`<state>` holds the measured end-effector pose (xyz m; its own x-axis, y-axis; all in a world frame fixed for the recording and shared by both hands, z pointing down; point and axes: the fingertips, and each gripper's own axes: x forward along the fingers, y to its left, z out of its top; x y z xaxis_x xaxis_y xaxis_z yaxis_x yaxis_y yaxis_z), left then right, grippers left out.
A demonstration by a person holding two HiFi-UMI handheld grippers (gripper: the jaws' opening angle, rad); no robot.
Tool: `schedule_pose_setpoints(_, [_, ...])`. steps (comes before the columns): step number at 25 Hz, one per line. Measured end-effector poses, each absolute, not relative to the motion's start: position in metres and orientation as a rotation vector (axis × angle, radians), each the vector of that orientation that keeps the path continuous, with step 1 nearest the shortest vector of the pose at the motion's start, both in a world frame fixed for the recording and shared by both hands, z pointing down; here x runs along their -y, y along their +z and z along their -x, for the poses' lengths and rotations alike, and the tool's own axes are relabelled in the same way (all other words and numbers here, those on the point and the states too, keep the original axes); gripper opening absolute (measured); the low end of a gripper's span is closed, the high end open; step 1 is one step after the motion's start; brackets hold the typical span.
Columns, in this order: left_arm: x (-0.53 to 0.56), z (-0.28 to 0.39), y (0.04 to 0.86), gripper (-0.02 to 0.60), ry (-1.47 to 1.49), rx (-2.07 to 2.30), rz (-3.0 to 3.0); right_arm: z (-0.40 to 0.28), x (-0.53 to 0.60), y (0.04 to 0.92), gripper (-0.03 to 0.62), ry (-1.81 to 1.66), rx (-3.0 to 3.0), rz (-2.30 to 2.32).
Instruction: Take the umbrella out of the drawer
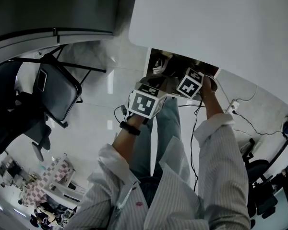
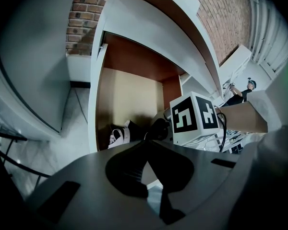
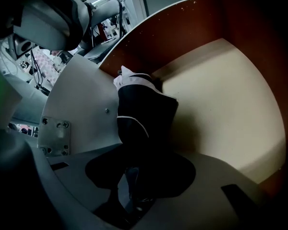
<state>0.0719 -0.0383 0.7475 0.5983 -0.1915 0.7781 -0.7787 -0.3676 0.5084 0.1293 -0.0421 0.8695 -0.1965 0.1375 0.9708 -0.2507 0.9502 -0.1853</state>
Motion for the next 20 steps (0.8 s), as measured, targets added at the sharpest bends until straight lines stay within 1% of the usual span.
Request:
schedule_pose_setpoints(10, [0.041,-0.073,0.724,0.009,0.786,0.787,-1.889,-0.121,0.042,0.839,0.169,0.412,1.761,-0.116])
schedule_pose_setpoints(20, [0.035,-0.066,0.672,0.009,0.766,0.824,-1.903,-0.117,0.048,0.782,0.169,0.419,1.782,-0.174])
